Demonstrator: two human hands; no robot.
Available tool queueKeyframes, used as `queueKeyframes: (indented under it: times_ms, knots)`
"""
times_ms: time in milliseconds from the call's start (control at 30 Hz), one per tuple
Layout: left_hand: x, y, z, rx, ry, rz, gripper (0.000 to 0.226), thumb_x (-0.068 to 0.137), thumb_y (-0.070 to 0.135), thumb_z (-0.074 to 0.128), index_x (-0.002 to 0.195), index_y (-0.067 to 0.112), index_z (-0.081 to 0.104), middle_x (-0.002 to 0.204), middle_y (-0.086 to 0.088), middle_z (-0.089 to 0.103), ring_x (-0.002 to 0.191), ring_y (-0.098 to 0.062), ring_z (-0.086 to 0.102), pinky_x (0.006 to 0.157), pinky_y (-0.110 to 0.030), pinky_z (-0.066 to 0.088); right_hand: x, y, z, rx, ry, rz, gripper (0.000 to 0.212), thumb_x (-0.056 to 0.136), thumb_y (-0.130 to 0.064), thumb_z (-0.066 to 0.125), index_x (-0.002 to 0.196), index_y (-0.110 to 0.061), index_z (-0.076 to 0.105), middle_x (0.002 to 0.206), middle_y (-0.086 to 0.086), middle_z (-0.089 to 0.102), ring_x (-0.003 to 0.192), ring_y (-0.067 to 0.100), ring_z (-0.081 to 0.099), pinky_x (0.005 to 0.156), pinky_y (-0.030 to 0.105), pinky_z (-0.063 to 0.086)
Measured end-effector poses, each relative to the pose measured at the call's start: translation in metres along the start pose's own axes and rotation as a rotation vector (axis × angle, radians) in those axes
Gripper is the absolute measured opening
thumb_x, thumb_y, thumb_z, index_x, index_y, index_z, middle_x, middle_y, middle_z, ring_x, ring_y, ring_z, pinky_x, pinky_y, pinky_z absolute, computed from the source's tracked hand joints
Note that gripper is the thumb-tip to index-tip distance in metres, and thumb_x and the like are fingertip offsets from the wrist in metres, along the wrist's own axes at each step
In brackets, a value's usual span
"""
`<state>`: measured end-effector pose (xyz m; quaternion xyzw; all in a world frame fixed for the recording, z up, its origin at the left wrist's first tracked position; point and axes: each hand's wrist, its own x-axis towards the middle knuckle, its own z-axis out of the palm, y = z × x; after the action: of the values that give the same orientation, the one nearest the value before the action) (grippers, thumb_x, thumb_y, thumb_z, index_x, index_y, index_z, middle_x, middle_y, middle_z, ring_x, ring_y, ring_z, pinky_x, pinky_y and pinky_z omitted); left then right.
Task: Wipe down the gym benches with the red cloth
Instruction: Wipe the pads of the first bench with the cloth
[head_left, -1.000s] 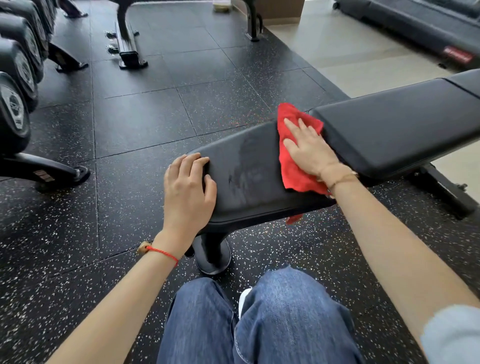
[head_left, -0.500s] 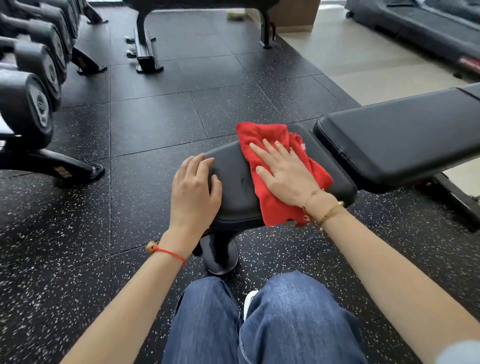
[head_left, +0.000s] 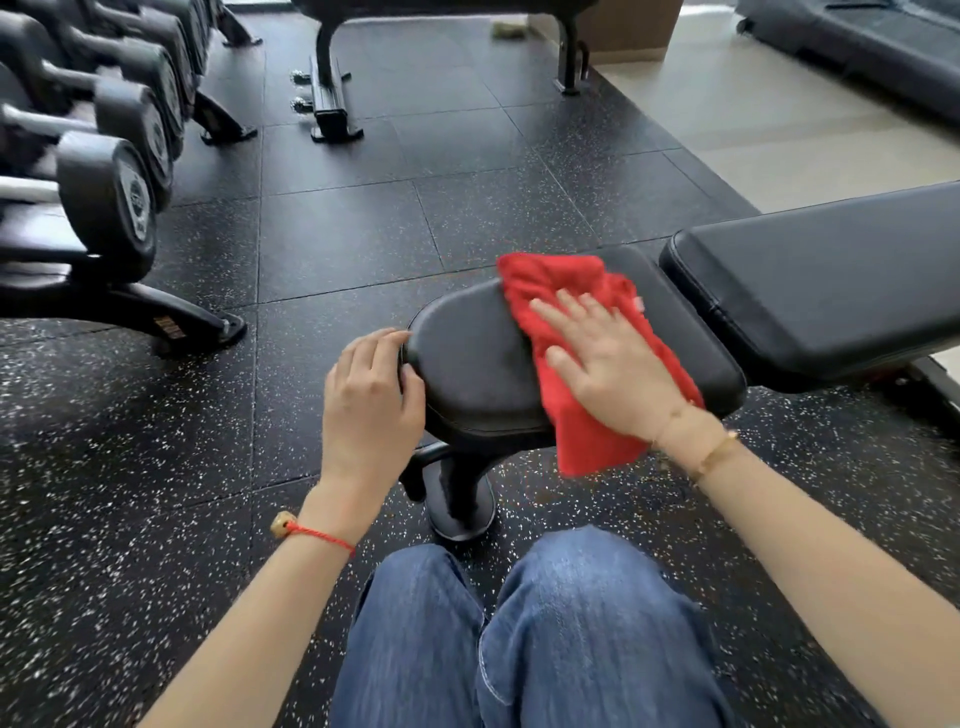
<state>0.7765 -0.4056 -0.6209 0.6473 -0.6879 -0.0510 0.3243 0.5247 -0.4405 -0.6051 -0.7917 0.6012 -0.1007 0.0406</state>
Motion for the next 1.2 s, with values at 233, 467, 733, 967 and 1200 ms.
queueKeyframes:
  times_ms: [233,467,733,967,1200]
  knots:
    - [0.009,0.021,0.005,-0.032,-0.014,0.055,0.036,0.091,0.009,0.053,0.127,0.007,0.059,0.130,-0.009,0.060,0.126,-0.028,0.050,0.109,-0.041,0.037,0.064,-0.026,0.006,-0.029,-0.061,0.131,0.057,0.100,-0.042,0.033,0.154,-0.035,0.016,0.163,0.002,0.011,0.150,0.025,0.008,0.122,0.044,0.003]
    - [0.032,0.047,0.024,-0.051,-0.035,0.113,0.037,0.093,0.013,0.050,0.129,0.008,0.057,0.132,-0.010,0.058,0.128,-0.030,0.047,0.109,-0.041,0.035,-0.027,-0.008,-0.002,0.034,0.030,0.002,0.054,0.100,-0.038,0.041,0.151,-0.036,0.026,0.160,-0.001,0.024,0.149,0.024,0.017,0.122,0.042,0.008]
    - [0.039,0.067,0.052,0.005,-0.106,0.150,0.038,0.096,0.022,0.045,0.131,0.011,0.056,0.137,-0.007,0.054,0.132,-0.027,0.042,0.113,-0.041,0.029,0.032,0.045,-0.016,-0.020,-0.055,0.423,0.057,0.101,-0.043,0.030,0.154,-0.035,0.011,0.164,0.003,0.005,0.151,0.027,0.004,0.122,0.044,0.000]
    - [0.036,0.061,0.058,0.026,-0.093,0.150,0.035,0.090,0.026,0.047,0.121,0.014,0.060,0.132,-0.004,0.057,0.128,-0.026,0.045,0.111,-0.044,0.028,-0.037,0.035,-0.011,0.020,-0.003,0.196,0.054,0.100,-0.040,0.037,0.151,-0.040,0.018,0.162,0.001,0.016,0.150,0.024,0.011,0.121,0.042,0.005]
    - [0.038,0.061,0.060,0.049,-0.085,0.141,0.034,0.089,0.028,0.045,0.118,0.017,0.059,0.130,-0.001,0.057,0.126,-0.024,0.045,0.110,-0.043,0.028,0.058,0.047,-0.011,-0.020,-0.069,0.411,0.057,0.101,-0.043,0.028,0.154,-0.035,0.011,0.164,0.003,0.005,0.151,0.028,0.004,0.122,0.045,0.001]
